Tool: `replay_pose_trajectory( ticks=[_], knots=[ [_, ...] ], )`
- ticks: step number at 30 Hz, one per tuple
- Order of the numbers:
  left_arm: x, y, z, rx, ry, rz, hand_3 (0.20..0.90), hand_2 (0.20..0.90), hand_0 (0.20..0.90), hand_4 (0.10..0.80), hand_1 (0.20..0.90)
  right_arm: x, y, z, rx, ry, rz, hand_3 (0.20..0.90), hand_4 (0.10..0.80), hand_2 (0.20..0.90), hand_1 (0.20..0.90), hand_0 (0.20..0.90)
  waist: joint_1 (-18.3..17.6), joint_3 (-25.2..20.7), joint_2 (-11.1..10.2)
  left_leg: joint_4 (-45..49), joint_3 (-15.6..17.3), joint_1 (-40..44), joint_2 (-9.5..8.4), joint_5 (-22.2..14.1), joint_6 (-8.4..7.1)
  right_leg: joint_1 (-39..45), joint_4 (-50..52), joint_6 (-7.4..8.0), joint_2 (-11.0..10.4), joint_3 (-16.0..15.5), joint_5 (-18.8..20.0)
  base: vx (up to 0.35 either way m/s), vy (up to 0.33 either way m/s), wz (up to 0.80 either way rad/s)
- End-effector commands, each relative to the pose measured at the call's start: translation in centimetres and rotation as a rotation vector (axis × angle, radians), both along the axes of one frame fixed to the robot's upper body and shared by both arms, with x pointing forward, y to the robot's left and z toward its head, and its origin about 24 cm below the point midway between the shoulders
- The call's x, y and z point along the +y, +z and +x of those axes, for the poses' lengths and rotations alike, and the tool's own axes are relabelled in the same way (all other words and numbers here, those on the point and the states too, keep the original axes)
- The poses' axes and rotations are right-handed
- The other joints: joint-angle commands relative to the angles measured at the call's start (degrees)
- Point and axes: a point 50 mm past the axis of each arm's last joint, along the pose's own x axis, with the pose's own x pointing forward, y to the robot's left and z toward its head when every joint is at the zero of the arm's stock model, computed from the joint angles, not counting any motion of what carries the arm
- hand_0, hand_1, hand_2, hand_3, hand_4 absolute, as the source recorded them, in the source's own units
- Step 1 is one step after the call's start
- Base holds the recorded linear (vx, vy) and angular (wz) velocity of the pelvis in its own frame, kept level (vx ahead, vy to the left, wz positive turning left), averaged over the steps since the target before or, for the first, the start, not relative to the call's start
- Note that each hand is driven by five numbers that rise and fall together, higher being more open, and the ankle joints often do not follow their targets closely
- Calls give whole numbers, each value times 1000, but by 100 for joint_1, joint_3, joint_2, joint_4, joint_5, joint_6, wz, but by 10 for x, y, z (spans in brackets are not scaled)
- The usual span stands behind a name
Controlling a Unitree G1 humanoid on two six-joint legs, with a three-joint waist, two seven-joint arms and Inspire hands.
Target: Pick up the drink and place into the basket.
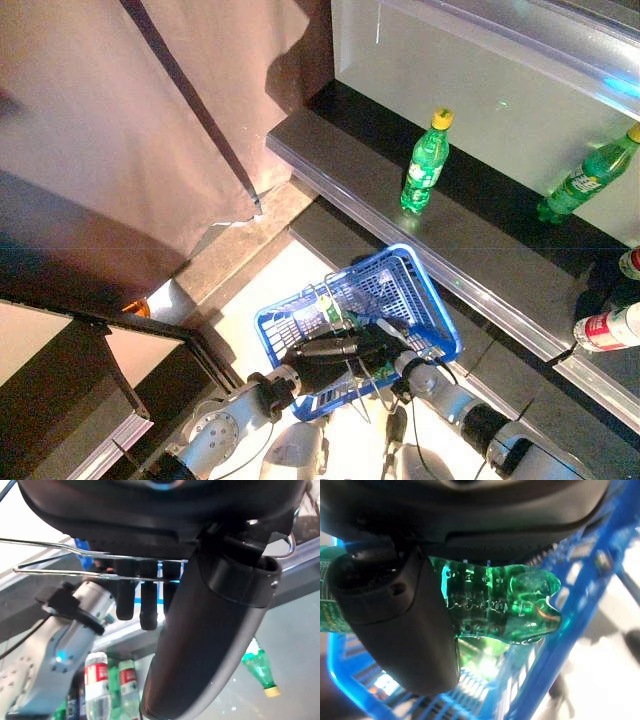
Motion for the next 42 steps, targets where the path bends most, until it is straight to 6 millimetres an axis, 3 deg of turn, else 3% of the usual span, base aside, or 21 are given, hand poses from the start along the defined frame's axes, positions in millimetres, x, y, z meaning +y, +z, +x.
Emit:
replay_pose_trajectory(
  ticks=[1,9,11,17,22,26,38,39,40,41,42],
  knots=[
    [-66,82,-16,-302,-304,-568,200,300,300,100,300,16,17,18,-99,143,-83,200,100,300,300,300,164,-1088,-169,412,44,-248,-116,-438,-80,-390,386,231,-446,-43,19,1,-28,12],
    [-77,91,-12,-310,-360,-552,200,300,300,100,300,6,40,54,-108,323,-528,200,100,300,300,300,272,-894,-198,459,-16,-340,-129,-413,-82,-453,428,227,-456,-58,61,-15,-12,1],
    [-83,93,-13,-316,-390,-547,200,300,300,100,300,-8,45,63,-36,330,-756,200,100,300,300,300,326,-827,-196,482,-28,-379,-138,-401,-78,-480,451,228,-468,-68,80,-24,-7,5],
    [-102,99,-16,-333,-447,-548,200,300,300,100,300,-4,73,87,-31,295,-957,200,100,300,300,300,431,-690,-145,514,-58,-468,-174,-378,-67,-546,487,221,-496,-92,101,-28,9,9],
    [-119,105,-15,-354,-475,-560,200,300,300,100,300,0,82,94,19,297,-1024,200,100,300,300,300,458,-613,-102,510,-58,-557,-213,-361,-37,-650,520,211,-515,-102,114,-29,34,2],
    [-126,112,-14,-376,-488,-572,200,300,300,100,300,1,75,90,32,279,-1024,200,100,300,300,300,432,-530,-97,547,-53,-664,-248,-366,-26,-737,518,213,-533,-89,134,-22,11,1],
    [-124,126,-7,-449,-462,-591,200,300,300,100,300,6,77,89,-38,279,-996,200,100,300,300,300,259,-227,-92,384,10,-796,-262,-297,-17,-970,428,214,-511,-38,227,-69,19,1],
    [-124,126,-6,-452,-461,-593,200,300,300,100,300,7,76,89,-43,283,-986,233,133,328,328,328,253,-222,-93,374,15,-792,-260,-296,-19,-977,427,213,-510,-40,229,-36,23,0],
    [-124,127,-6,-457,-460,-594,200,300,300,100,300,8,75,88,-49,282,-977,491,391,549,549,549,251,-218,-96,371,21,-797,-258,-295,-19,-979,423,211,-515,-43,230,-33,20,-1],
    [-123,127,-5,-459,-459,-594,200,300,300,100,300,8,75,88,-51,278,-969,551,451,601,601,601,252,-220,-99,369,22,-797,-259,-294,-18,-980,421,210,-516,-43,230,-33,15,-1],
    [-123,128,-4,-466,-455,-594,200,300,300,100,300,10,74,88,-59,269,-949,900,800,900,900,900,250,-229,-109,361,25,-791,-259,-295,-19,-980,419,211,-516,-46,231,0,0,0]
  ],
)
